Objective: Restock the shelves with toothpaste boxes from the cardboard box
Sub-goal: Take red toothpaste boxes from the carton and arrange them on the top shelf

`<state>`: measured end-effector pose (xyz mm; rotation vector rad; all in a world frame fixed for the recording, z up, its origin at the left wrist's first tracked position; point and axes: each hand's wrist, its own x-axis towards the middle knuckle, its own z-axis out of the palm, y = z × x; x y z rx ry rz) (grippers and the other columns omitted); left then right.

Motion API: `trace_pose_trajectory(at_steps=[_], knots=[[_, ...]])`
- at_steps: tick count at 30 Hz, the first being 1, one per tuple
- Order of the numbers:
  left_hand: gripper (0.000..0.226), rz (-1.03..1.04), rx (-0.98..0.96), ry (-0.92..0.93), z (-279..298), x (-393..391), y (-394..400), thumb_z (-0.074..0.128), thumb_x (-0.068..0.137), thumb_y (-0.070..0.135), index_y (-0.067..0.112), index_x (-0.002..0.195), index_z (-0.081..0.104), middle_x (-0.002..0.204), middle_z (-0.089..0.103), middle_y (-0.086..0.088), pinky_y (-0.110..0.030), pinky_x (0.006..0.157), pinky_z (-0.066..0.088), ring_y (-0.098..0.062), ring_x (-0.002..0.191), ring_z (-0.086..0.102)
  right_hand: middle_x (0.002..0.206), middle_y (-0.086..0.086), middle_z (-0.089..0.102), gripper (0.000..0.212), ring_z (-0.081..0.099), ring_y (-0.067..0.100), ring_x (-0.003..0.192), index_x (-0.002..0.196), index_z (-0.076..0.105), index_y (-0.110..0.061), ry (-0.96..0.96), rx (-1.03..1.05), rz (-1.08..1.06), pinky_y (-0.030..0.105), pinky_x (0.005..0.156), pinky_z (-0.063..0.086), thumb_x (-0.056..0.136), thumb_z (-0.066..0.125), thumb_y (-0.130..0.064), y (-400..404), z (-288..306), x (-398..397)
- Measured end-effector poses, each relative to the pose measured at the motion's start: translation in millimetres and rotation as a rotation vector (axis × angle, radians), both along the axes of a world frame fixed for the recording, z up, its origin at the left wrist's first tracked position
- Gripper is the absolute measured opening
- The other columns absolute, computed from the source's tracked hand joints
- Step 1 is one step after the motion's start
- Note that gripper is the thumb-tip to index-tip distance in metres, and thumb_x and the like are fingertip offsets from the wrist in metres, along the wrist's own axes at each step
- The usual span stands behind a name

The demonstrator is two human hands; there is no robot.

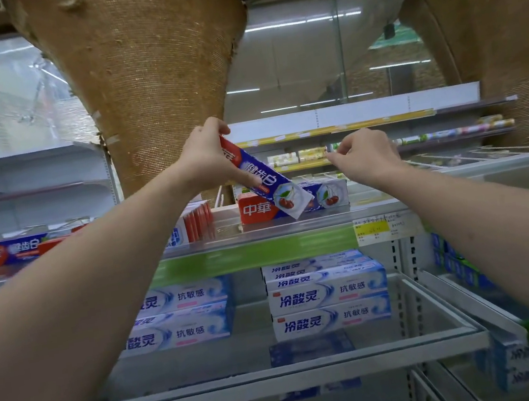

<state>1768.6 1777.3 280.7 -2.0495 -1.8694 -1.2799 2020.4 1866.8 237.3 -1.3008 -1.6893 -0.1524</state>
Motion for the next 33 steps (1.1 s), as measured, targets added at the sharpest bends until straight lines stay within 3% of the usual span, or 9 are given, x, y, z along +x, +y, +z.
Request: trace_pose_trajectory(at_steps=[5, 11, 13, 17, 22, 26, 33], knots=[[0.08, 0.226, 0.015, 0.321, 3.5, 6.9, -5.2, 0.093, 0.051, 0.059, 0.024, 0.109, 0.051, 0.111, 0.057, -0.002, -0.035, 0.08, 0.052, -0.02, 0.104, 0.053, 0.096, 0.003, 0.073, 0.03, 0.063, 0.026, 0.094, 0.092, 0.075, -0.02, 0.007, -0.025, -0.039, 0.034, 0.076, 0.051, 0.092, 0.059, -0.045, -0.5, 6.1, 3.6], [0.095, 0.352, -0.106, 0.482, -18.7, 31.8, -9.5, 0.081, 0.059, 0.075, 0.012, 0.121, 0.046, 0.123, 0.043, -0.011, -0.039, 0.079, 0.048, -0.026, 0.095, 0.049, 0.094, 0.006, 0.073, 0.03, 0.063, 0.03, 0.092, 0.084, 0.075, -0.019, 0.019, -0.029, -0.065, 0.038, 0.078, 0.054, 0.091, 0.058, -0.043, -6.8, 6.1, 6.6], [0.089, 0.338, -0.146, 0.466, -29.9, 38.7, -7.1, 0.078, 0.063, 0.076, 0.011, 0.116, 0.048, 0.12, 0.048, -0.01, -0.039, 0.079, 0.047, -0.026, 0.093, 0.047, 0.09, 0.005, 0.072, 0.031, 0.063, 0.028, 0.088, 0.083, 0.074, -0.018, 0.032, -0.036, -0.067, 0.036, 0.074, 0.053, 0.092, 0.058, -0.042, -7.6, 4.5, 6.2], [0.067, 0.264, -0.169, 0.409, -49.0, 49.3, -3.8, 0.076, 0.071, 0.071, 0.012, 0.088, 0.05, 0.099, 0.057, -0.005, -0.034, 0.072, 0.044, -0.024, 0.087, 0.051, 0.089, 0.003, 0.071, 0.029, 0.062, 0.027, 0.087, 0.087, 0.074, -0.018, 0.043, -0.051, -0.073, 0.031, 0.068, 0.046, 0.092, 0.057, -0.041, -10.1, 3.4, 4.2], [0.071, 0.213, -0.164, 0.381, -56.3, 57.8, -7.5, 0.074, 0.079, 0.064, 0.003, 0.112, 0.057, 0.102, 0.05, -0.006, -0.036, 0.078, 0.049, -0.026, 0.098, 0.054, 0.086, 0.004, 0.071, 0.028, 0.062, 0.027, 0.086, 0.084, 0.074, -0.019, 0.037, -0.042, -0.068, 0.031, 0.067, 0.044, 0.091, 0.058, -0.041, -10.5, 1.9, 2.5], [0.069, 0.201, -0.198, 0.335, -53.0, 59.9, -9.4, 0.076, 0.078, 0.063, 0.004, 0.109, 0.057, 0.101, 0.053, -0.007, -0.034, 0.074, 0.049, -0.023, 0.093, 0.051, 0.087, 0.003, 0.071, 0.03, 0.063, 0.026, 0.087, 0.081, 0.072, -0.019, 0.053, -0.04, -0.049, 0.034, 0.071, 0.05, 0.092, 0.058, -0.044, -7.8, 0.9, 1.2], [0.068, 0.185, -0.194, 0.279, -54.5, 62.9, -5.9, 0.079, 0.075, 0.062, 0.005, 0.104, 0.056, 0.086, 0.047, -0.001, -0.033, 0.07, 0.046, -0.022, 0.087, 0.05, 0.079, -0.002, 0.07, 0.036, 0.062, 0.022, 0.084, 0.078, 0.073, -0.02, 0.042, -0.044, -0.032, 0.031, 0.069, 0.04, 0.093, 0.057, -0.047, -2.3, -3.0, -1.0]])
